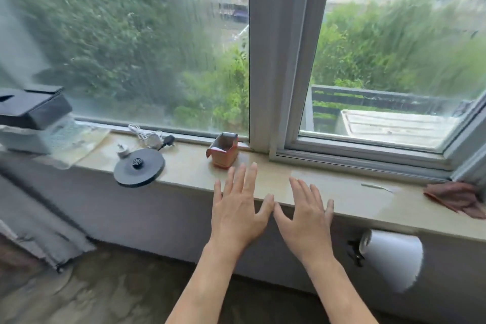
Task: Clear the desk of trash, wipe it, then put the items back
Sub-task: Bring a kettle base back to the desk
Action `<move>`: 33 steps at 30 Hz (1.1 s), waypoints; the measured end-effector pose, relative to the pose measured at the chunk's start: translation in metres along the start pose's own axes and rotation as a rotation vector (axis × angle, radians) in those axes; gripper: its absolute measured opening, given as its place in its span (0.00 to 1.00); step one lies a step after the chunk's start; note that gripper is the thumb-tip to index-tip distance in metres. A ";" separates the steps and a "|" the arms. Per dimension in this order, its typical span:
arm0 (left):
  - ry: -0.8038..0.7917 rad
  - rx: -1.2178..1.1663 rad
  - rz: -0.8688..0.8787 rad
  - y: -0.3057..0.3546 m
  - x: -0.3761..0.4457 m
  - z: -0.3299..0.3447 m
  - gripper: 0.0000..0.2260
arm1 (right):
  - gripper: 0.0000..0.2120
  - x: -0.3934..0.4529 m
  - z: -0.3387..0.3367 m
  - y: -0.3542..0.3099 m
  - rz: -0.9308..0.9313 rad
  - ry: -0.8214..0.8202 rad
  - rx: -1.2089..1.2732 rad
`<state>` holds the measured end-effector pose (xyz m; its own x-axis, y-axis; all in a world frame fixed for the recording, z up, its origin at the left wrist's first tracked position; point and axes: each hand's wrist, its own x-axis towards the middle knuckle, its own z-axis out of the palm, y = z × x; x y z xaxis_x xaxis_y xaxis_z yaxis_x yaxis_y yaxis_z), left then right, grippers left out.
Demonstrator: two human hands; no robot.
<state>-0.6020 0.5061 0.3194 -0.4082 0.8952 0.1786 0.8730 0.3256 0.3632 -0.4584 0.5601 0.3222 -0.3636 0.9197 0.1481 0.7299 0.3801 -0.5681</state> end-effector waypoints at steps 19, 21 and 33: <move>0.087 0.121 -0.447 -0.117 -0.014 -0.019 0.35 | 0.33 0.044 0.092 -0.067 -0.223 -0.375 0.227; 0.098 0.105 -0.479 -0.145 -0.006 -0.024 0.32 | 0.32 0.054 0.111 -0.088 -0.228 -0.405 0.241; 0.101 -0.039 -0.557 -0.341 0.063 -0.059 0.29 | 0.32 0.122 0.232 -0.240 0.030 -0.534 0.226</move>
<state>-0.9410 0.4336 0.2613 -0.8292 0.5577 0.0361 0.5090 0.7270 0.4608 -0.8123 0.5583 0.2892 -0.6287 0.7306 -0.2663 0.6243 0.2701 -0.7330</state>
